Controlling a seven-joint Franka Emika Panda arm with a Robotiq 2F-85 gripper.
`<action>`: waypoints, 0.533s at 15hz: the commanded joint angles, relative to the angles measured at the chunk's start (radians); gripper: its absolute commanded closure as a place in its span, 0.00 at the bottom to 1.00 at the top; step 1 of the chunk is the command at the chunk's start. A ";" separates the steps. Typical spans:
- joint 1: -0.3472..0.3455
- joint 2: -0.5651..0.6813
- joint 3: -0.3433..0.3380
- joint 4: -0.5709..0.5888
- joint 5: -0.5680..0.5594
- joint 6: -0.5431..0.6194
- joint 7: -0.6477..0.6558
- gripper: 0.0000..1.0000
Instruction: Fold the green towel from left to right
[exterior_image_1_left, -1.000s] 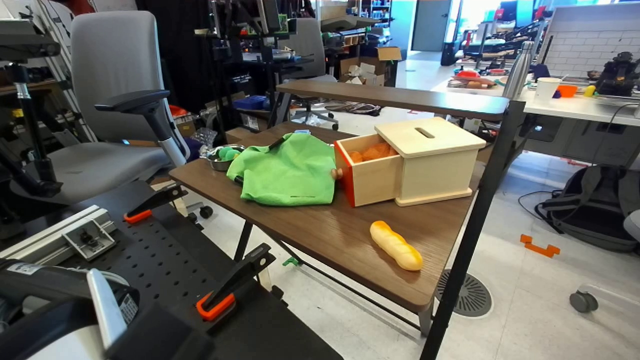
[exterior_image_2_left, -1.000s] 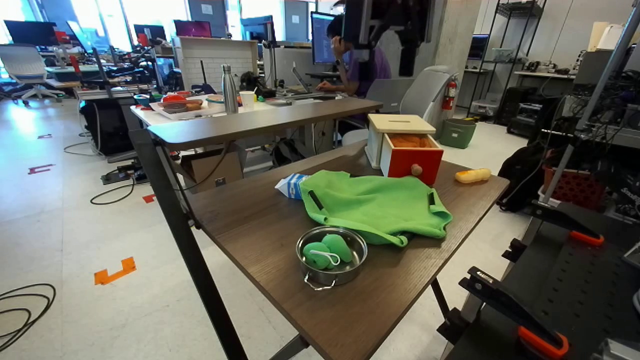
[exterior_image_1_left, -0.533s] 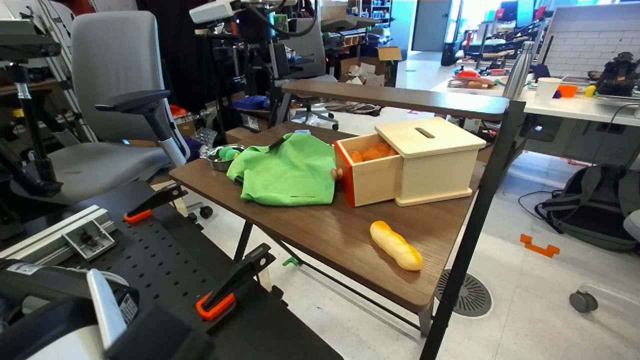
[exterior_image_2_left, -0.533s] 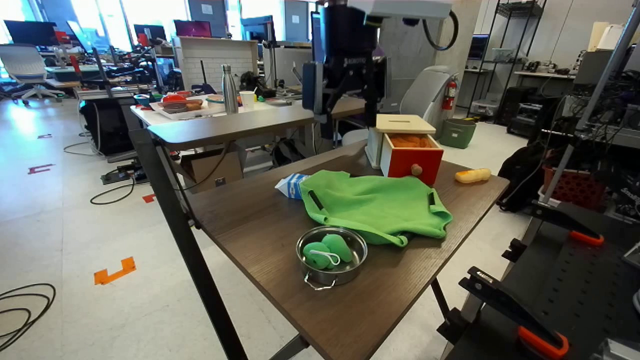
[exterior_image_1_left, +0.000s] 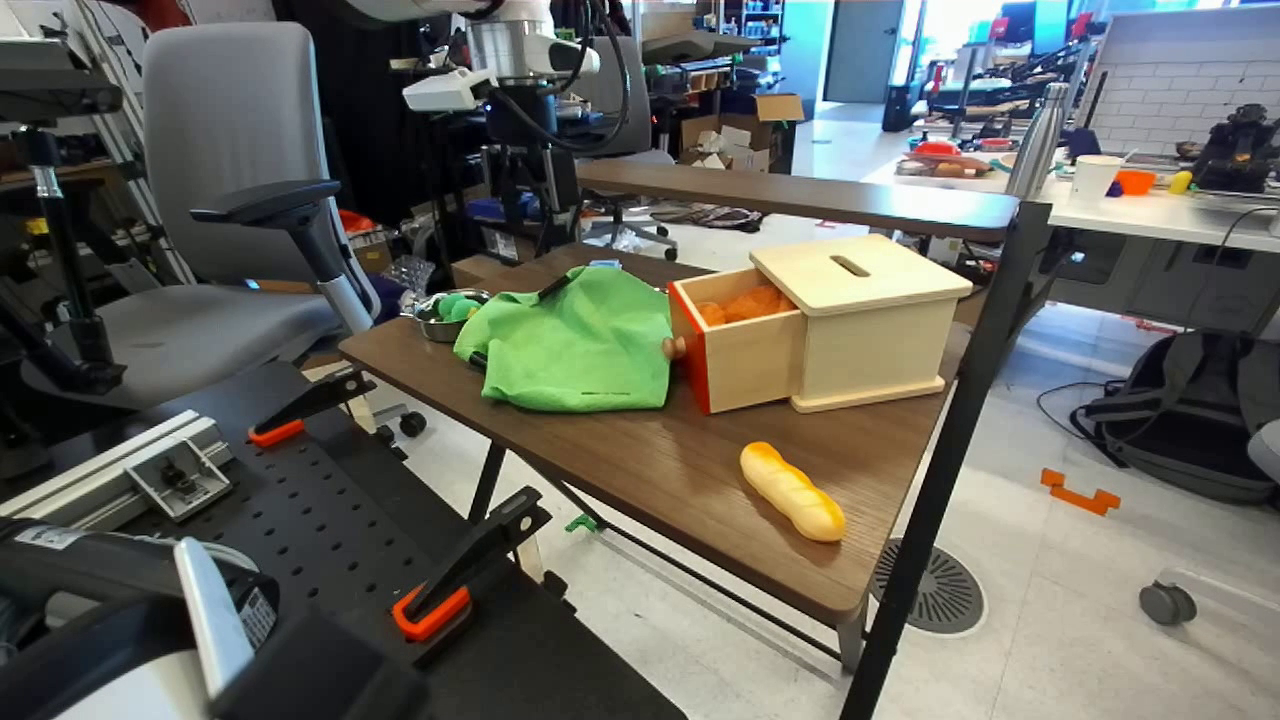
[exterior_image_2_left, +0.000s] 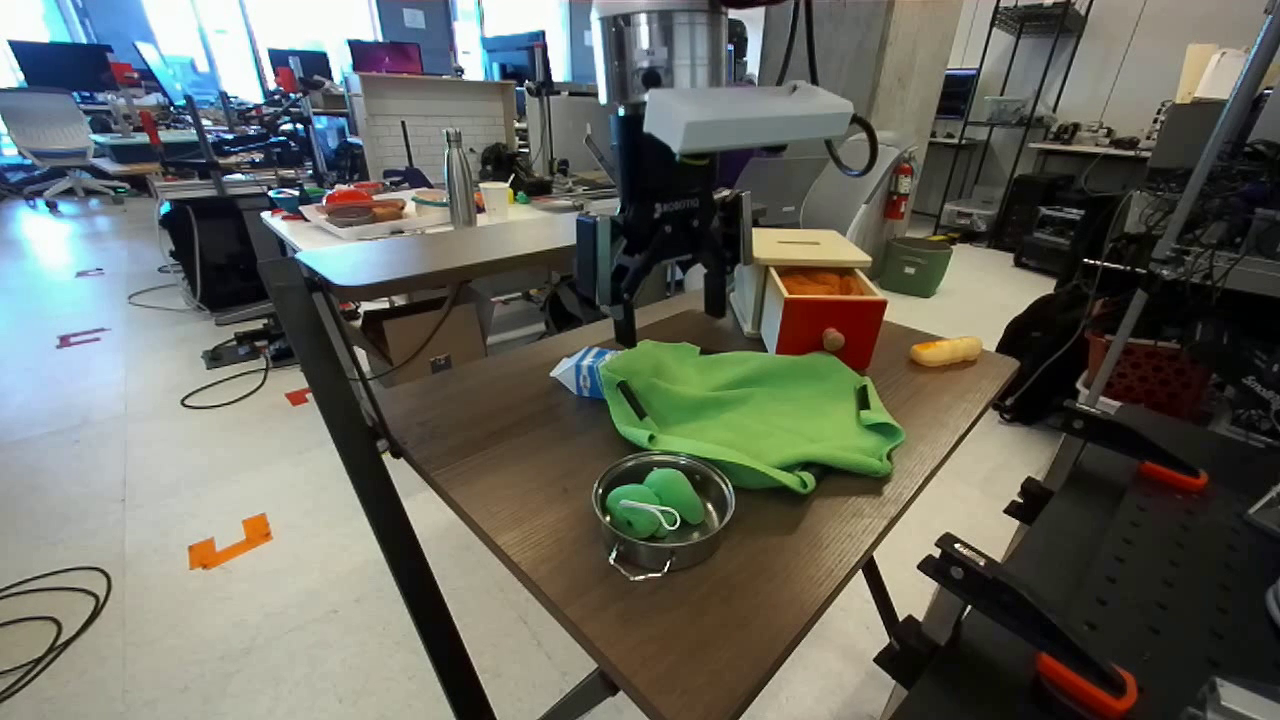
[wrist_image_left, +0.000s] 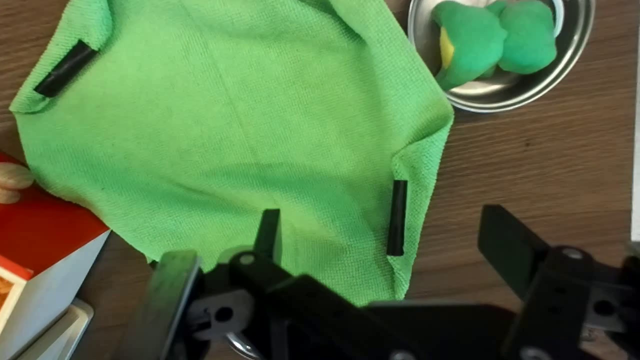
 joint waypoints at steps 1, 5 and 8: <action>0.029 0.065 -0.025 0.062 0.012 0.017 0.018 0.00; 0.047 0.120 -0.037 0.116 0.006 0.019 0.033 0.00; 0.056 0.159 -0.042 0.152 0.008 0.006 0.027 0.00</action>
